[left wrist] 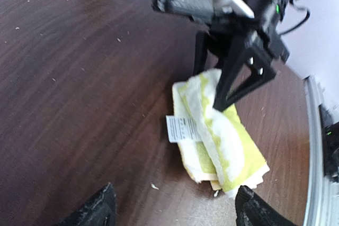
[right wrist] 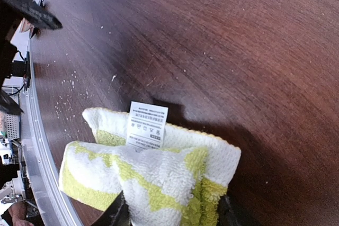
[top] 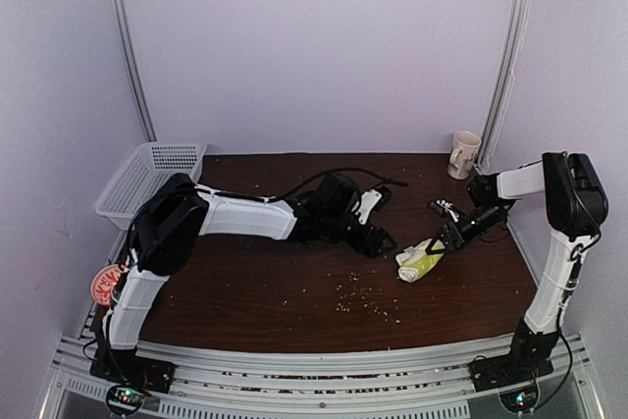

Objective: Roll the towels
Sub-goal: Roll the towel at the center of the board.

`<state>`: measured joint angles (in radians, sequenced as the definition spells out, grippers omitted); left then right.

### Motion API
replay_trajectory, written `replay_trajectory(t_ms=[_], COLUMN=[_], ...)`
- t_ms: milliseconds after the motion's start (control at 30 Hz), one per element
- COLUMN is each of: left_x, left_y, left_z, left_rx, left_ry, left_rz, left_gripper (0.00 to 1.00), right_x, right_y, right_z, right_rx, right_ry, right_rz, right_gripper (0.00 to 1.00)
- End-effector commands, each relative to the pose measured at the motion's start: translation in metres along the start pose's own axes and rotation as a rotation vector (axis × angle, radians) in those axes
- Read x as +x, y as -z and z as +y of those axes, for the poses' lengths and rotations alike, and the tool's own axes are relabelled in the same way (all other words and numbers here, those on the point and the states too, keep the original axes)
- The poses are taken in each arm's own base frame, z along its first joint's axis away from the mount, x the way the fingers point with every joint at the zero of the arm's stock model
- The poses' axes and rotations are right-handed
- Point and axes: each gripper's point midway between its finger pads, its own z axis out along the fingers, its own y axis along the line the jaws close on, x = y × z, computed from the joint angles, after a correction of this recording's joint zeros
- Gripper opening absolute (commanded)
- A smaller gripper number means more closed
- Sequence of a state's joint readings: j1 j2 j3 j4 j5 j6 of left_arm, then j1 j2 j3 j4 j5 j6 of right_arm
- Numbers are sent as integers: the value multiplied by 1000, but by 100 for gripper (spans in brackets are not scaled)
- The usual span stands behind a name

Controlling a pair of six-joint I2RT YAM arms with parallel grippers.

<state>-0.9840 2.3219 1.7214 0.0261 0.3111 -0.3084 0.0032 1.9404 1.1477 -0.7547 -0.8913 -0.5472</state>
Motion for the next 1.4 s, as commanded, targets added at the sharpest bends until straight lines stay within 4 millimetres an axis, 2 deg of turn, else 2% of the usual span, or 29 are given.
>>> replay_trajectory(t_ms=[0,233,533,733,867,1033,1200,1367], left_x=[-20,-8,11,34,51,60,84,112], left_y=[0,-24,-45,-52,-57,-64,-78,-75], left_z=[-27,-36,-33,-45,-43,-35,-34,-17], left_rx=[277,463,505,565,525,467,384,251], left_ry=[58,177,275,336,365,389,427,465], left_rz=[-58,-25,56,111,150,185,276,351], left_gripper=[80,81,81,82,82,81,81,80], right_x=[-8,-12,-18,-17,-14,-14,-15,-14], right_y=[-2,-4,-1,-6,-10,-9,-9,-9], right_z=[-13,-9,-1,0,0,1,4,4], right_rx=[117,149,181,197,195,198,199,202], right_ry=[91,141,211,232,239,252,262,273], right_rz=[31,40,37,54,66,67,62,65], right_gripper=[48,49,49,49,49,49,49,49])
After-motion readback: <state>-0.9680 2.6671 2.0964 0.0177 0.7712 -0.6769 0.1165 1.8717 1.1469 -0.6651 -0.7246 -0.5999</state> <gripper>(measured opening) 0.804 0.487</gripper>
